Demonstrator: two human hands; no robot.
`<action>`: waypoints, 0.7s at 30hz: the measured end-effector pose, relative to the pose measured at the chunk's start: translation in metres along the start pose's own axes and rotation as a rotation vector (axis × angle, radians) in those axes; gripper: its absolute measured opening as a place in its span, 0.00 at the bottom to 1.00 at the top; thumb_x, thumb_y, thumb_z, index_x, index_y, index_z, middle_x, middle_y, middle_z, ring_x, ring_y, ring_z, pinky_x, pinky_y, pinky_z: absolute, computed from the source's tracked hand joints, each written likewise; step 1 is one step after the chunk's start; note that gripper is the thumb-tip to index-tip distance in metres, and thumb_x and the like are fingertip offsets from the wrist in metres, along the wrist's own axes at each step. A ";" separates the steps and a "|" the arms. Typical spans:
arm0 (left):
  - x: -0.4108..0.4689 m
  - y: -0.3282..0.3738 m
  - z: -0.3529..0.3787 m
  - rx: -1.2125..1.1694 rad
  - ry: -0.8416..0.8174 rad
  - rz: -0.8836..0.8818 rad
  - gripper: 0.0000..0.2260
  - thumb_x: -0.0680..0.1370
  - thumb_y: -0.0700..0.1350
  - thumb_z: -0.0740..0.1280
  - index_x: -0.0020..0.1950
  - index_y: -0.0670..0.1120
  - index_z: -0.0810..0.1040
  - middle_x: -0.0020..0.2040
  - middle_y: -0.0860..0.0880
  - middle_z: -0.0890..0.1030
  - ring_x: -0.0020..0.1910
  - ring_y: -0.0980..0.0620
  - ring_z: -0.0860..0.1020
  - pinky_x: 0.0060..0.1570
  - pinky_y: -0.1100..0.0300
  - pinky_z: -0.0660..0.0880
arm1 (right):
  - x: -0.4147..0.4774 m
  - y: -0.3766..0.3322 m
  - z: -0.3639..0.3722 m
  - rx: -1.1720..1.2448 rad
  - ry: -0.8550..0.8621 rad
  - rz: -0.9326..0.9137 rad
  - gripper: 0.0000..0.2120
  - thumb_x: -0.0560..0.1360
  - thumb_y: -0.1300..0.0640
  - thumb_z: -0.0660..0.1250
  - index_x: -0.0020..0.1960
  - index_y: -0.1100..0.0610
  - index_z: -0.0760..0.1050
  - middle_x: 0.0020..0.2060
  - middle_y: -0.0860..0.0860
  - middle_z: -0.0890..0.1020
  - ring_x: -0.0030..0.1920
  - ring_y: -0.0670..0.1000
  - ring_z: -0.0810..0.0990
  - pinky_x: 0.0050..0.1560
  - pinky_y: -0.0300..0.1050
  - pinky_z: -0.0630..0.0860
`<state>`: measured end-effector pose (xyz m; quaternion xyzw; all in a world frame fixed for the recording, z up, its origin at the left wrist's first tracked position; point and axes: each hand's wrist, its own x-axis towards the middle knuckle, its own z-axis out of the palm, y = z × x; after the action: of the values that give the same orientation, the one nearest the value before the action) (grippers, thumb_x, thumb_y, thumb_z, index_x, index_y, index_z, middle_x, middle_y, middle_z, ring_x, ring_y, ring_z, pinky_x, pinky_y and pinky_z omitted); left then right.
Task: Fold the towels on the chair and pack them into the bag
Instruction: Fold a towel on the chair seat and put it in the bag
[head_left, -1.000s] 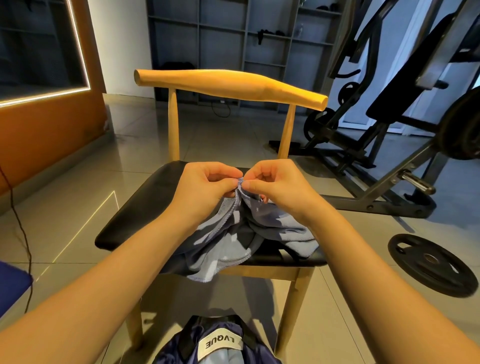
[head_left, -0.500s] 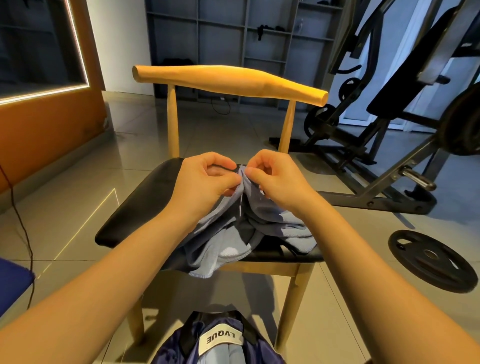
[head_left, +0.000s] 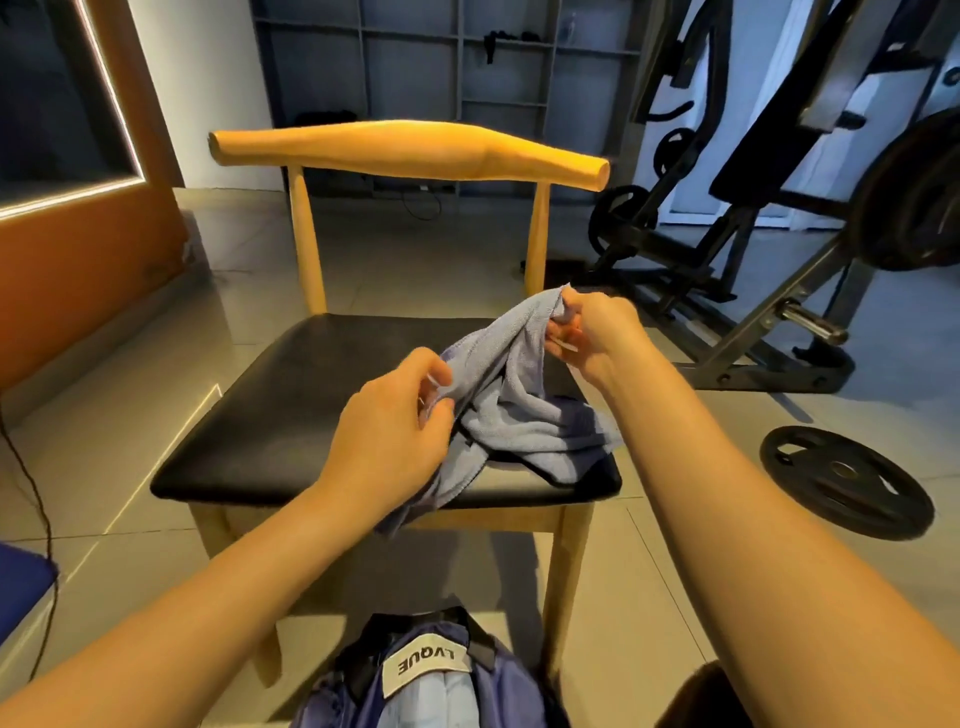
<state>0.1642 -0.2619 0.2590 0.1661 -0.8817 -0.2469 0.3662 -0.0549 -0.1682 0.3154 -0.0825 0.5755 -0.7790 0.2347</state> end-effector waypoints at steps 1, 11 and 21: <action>0.001 0.009 0.008 -0.014 -0.020 0.054 0.06 0.80 0.42 0.66 0.51 0.53 0.73 0.40 0.53 0.79 0.37 0.47 0.76 0.39 0.47 0.75 | -0.001 -0.001 -0.004 0.001 -0.027 0.004 0.12 0.83 0.61 0.62 0.63 0.66 0.76 0.42 0.57 0.83 0.35 0.53 0.84 0.36 0.48 0.80; 0.046 0.065 0.100 0.227 -0.143 -0.031 0.08 0.77 0.48 0.61 0.43 0.48 0.77 0.39 0.48 0.79 0.37 0.45 0.76 0.31 0.52 0.69 | -0.003 -0.016 -0.044 0.117 -0.157 0.090 0.16 0.86 0.58 0.58 0.68 0.64 0.75 0.57 0.63 0.84 0.56 0.62 0.85 0.47 0.56 0.85; 0.079 0.060 0.097 0.257 0.121 -0.196 0.22 0.78 0.63 0.66 0.32 0.49 0.75 0.28 0.54 0.72 0.31 0.51 0.71 0.35 0.55 0.66 | -0.009 -0.041 -0.031 0.142 -0.343 0.072 0.17 0.85 0.57 0.58 0.70 0.65 0.73 0.62 0.63 0.82 0.62 0.63 0.82 0.62 0.63 0.78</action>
<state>0.0330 -0.2194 0.2782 0.3114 -0.8618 -0.1564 0.3687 -0.0705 -0.1282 0.3455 -0.1765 0.4734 -0.7833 0.3622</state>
